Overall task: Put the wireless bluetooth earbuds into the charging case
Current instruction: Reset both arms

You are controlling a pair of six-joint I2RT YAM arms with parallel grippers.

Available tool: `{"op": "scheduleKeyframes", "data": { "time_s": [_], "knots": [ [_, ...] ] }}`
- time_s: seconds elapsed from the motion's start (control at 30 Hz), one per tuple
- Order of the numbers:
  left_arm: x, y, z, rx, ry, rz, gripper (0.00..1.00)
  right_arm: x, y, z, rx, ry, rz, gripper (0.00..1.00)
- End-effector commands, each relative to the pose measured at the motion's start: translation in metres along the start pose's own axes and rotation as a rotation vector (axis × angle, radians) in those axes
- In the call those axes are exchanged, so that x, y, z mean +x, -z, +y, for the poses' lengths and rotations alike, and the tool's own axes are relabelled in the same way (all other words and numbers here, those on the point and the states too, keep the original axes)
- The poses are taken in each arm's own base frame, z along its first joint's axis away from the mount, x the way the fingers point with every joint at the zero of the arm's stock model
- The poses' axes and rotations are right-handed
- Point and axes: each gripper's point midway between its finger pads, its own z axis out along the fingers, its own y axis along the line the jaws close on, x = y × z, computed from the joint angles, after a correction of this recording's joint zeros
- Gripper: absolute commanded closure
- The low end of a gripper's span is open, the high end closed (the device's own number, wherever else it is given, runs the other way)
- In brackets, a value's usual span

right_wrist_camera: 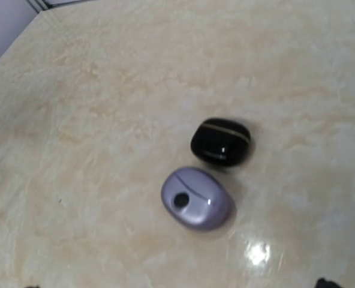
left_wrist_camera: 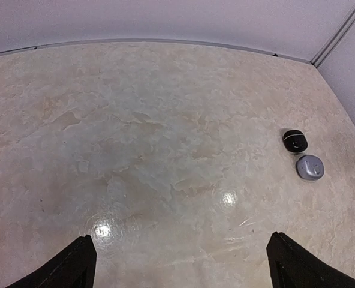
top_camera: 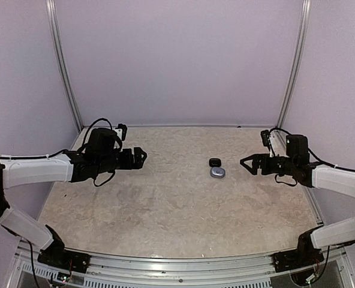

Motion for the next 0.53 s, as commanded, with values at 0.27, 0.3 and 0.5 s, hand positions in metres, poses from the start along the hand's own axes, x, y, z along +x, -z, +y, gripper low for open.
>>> {"op": "scheduleKeyframes", "data": {
  "time_s": [0.27,0.3,0.5],
  "knots": [
    [0.015,-0.005,0.011,0.002,0.057,-0.038,0.01,-0.002,0.006,0.005,-0.039,0.040,-0.093,0.01],
    [0.015,-0.006,0.010,0.003,0.057,-0.038,0.01,-0.003,0.005,0.005,-0.039,0.043,-0.092,0.00],
    [0.006,-0.004,0.007,0.018,0.055,-0.066,0.01,-0.003,0.000,0.004,-0.047,0.051,-0.091,0.01]
  ]
}}
